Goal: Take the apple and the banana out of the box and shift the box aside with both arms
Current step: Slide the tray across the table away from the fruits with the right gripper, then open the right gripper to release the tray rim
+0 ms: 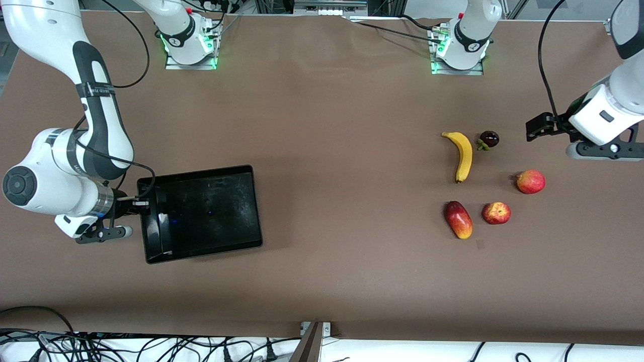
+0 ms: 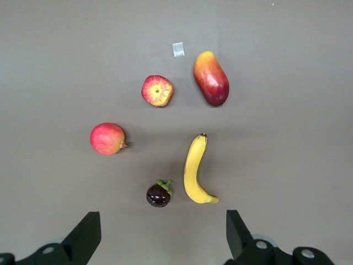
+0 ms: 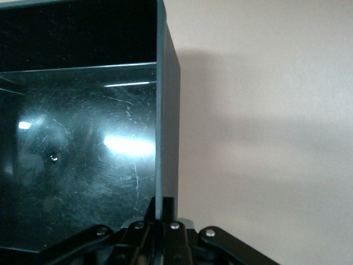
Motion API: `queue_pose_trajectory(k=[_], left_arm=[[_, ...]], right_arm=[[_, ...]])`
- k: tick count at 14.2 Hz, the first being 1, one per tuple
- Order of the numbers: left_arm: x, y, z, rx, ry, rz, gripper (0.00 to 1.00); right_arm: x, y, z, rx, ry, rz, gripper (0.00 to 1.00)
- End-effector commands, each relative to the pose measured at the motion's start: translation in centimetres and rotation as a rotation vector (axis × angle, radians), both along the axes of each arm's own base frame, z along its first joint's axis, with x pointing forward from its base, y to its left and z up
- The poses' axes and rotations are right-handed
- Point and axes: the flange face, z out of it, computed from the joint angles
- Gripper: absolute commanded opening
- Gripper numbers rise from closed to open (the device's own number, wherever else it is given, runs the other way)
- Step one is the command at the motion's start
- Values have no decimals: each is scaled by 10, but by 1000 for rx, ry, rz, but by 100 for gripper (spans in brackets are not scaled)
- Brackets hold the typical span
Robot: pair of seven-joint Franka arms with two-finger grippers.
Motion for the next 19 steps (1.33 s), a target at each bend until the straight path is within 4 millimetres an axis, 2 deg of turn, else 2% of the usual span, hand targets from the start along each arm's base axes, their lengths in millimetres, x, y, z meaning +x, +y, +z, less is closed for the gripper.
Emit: queue_pose_trajectory(k=[1, 3, 5, 6, 7, 8, 10, 12, 15, 17, 19], left_arm=[[2, -10, 7, -29, 3, -25, 100], [1, -11, 7, -29, 7, -28, 100], [2, -12, 8, -30, 4, -28, 100], [2, -13, 7, -30, 5, -30, 100], [2, -14, 7, -30, 5, -31, 100], [2, -16, 7, -31, 5, -34, 100], [2, -16, 8, -31, 4, -34, 100], [2, -15, 8, -31, 2, -33, 100], [2, -13, 8, -31, 2, -30, 100], [2, -13, 8, -31, 2, -30, 100], [2, -13, 8, -31, 2, -30, 100]], right_arm=[[-13, -7, -3, 24, -10, -25, 0], [-23, -18, -20, 22, 8, -46, 0], [-28, -22, -27, 22, 28, -56, 0], [-29, -23, -28, 23, 36, -61, 22], [-29, -23, -27, 23, 39, -64, 67], [-29, -23, -22, 25, 33, -56, 100], [-26, -22, 2, 26, 0, -61, 100], [-22, -17, 44, 35, -35, -51, 100], [-27, -7, 125, 39, -33, -21, 100], [-38, -5, 185, 13, -26, -12, 100], [-56, -5, 237, -14, -34, 5, 100]])
